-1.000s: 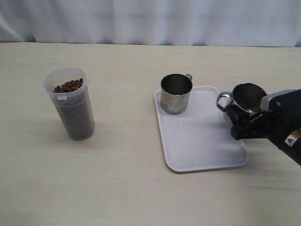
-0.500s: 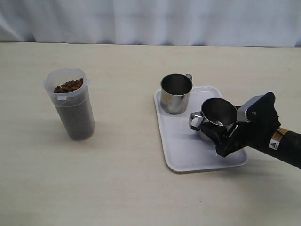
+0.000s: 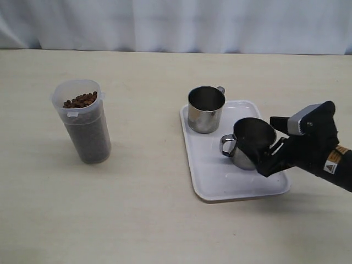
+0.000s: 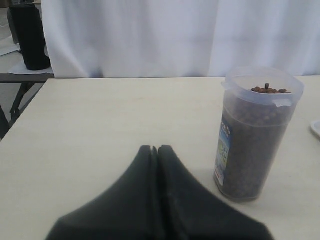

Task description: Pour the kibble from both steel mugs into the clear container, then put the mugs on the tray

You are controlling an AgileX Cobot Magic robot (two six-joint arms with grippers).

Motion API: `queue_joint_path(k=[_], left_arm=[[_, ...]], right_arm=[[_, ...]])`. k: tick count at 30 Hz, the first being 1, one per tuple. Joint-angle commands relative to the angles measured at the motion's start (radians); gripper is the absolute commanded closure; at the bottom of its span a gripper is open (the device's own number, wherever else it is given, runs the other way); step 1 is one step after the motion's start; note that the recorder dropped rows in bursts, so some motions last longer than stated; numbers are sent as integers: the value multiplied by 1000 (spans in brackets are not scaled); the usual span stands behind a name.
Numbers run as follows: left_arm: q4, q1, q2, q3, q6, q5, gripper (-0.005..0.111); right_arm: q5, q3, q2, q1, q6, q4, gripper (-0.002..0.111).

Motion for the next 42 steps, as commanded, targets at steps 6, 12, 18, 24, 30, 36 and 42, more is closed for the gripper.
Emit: queue_joint_path(k=[6,12,18,24,30,36,42], left_arm=[[-3,3,-2,2,3,-13,107],[-3,3,-2,2,3,-11,107],[-3,3,-2,2,3,-11,107],[-3,3,-2,2,3,-13,107],[-3,3,-2,2,3,-13,107],[-3,3,-2,2,3,-13,107],[-3,3,-2,2,3,-13,107]], right_arm=[[-6,343,-608,-7,186,528,57],[594,343,-1174,-7,193,461,104],[1107,343,-1691,-7,219,486,104],[1225,343,-1836,-7,214,525,104],[1220,343,-1825,-7,218,637,104],[1220,343,-1825,-7,218,652,104],[1220,343,-1825,-7,218,652,104]])
